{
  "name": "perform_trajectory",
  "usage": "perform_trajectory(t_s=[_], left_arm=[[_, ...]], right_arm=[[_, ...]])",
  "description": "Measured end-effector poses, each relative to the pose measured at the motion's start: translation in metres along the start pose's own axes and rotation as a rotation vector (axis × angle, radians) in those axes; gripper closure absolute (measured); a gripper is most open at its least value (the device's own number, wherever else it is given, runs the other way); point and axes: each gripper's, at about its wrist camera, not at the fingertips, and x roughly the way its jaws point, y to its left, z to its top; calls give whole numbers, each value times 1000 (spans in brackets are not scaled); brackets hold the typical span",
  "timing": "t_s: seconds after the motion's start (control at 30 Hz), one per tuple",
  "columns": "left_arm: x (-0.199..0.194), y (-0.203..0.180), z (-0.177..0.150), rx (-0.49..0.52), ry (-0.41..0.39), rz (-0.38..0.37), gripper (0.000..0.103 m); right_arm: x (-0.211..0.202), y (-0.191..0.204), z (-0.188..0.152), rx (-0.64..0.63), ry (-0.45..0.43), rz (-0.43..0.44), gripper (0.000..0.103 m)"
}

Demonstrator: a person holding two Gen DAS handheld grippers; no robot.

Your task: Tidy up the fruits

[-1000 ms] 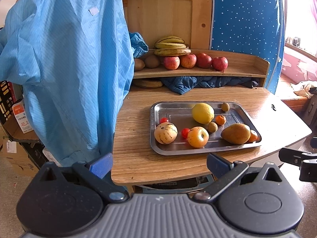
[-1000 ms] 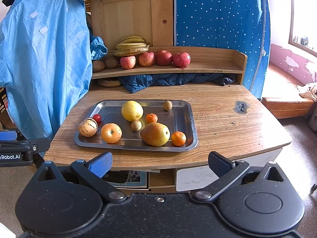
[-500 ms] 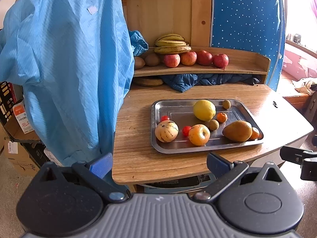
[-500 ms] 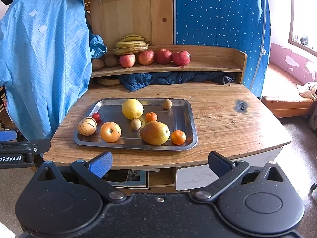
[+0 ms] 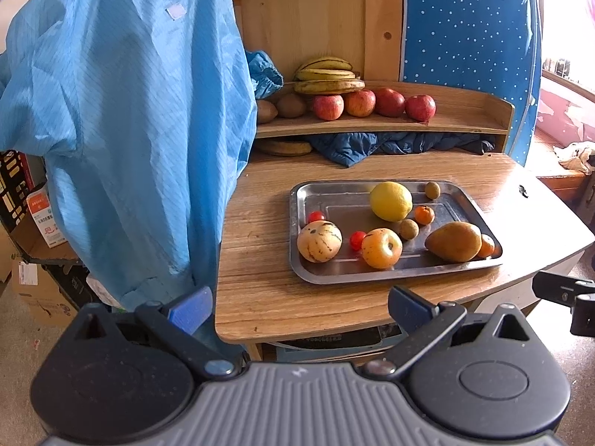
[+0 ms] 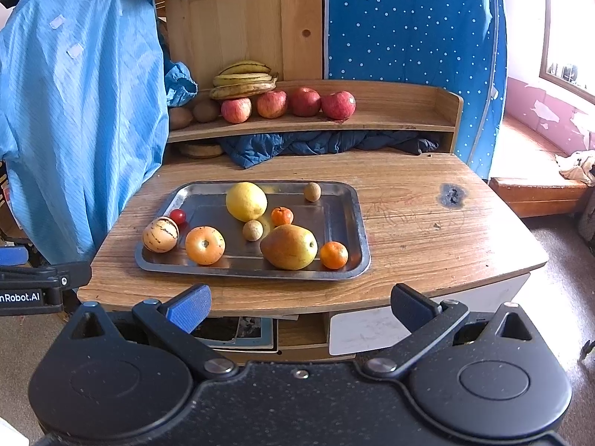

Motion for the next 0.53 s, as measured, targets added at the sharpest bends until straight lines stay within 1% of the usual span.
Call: perform_trajectory(t_s=[0.53], left_arm=[[14,-9,5,31,-2,2,0]], right_arm=[[14,-5,5,10,26,-27,1]])
